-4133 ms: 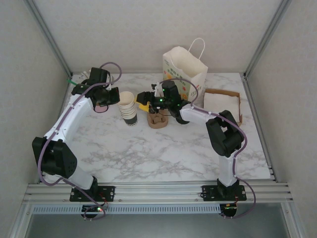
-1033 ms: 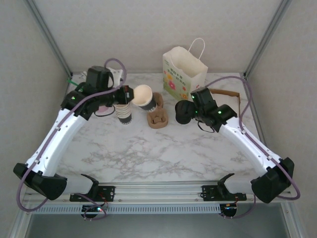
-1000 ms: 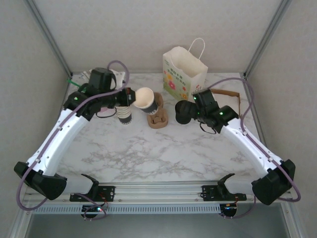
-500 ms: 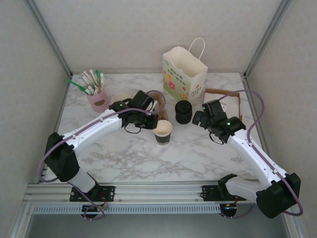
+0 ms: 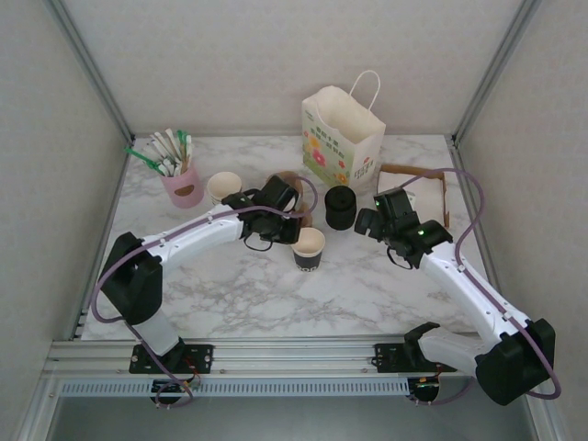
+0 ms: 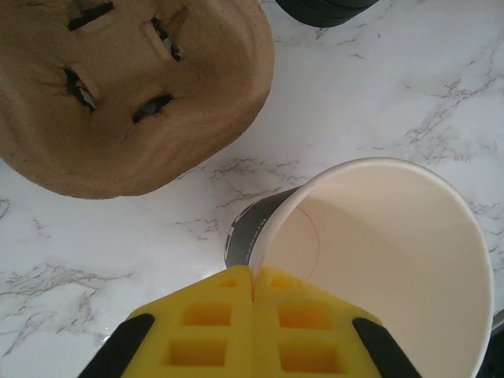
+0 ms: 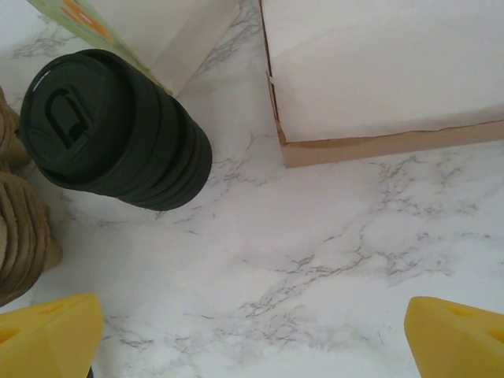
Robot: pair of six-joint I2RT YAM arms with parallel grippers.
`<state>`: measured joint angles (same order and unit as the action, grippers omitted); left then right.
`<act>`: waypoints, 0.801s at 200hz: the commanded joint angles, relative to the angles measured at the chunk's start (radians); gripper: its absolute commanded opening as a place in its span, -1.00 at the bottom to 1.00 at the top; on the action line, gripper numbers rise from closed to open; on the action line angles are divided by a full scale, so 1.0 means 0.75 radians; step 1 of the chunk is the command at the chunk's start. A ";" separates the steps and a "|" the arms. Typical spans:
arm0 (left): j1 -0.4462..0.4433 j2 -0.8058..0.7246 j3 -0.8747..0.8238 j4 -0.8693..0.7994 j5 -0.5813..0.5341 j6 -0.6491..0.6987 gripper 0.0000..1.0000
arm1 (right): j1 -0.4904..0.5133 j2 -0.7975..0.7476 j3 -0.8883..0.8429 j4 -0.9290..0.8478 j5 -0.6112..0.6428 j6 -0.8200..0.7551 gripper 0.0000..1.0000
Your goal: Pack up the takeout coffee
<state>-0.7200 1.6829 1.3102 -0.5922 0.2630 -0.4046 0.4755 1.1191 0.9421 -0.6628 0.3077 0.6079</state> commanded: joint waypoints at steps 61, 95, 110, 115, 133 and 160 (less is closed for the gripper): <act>-0.019 -0.030 -0.011 0.043 -0.022 -0.008 -0.30 | -0.006 0.053 0.019 0.013 -0.080 -0.081 0.98; -0.009 -0.123 0.009 0.101 -0.122 0.041 0.42 | -0.004 0.081 0.086 -0.031 -0.178 -0.154 0.97; 0.002 -0.182 -0.032 0.231 -0.152 0.049 0.81 | -0.005 0.099 0.114 -0.024 -0.224 -0.188 0.97; 0.004 -0.198 -0.046 0.279 -0.169 0.049 0.98 | -0.006 0.109 0.127 -0.022 -0.236 -0.197 0.98; 0.040 -0.273 -0.150 0.470 -0.187 -0.011 0.99 | -0.004 0.161 0.182 -0.020 -0.262 -0.223 0.98; 0.076 -0.475 -0.466 0.802 -0.311 -0.064 0.99 | 0.004 0.286 0.298 -0.048 -0.275 -0.258 0.97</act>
<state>-0.6849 1.4380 1.1381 -0.2401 0.1516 -0.4099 0.4755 1.2629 1.0817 -0.6712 0.1280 0.4618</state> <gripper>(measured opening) 0.993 0.987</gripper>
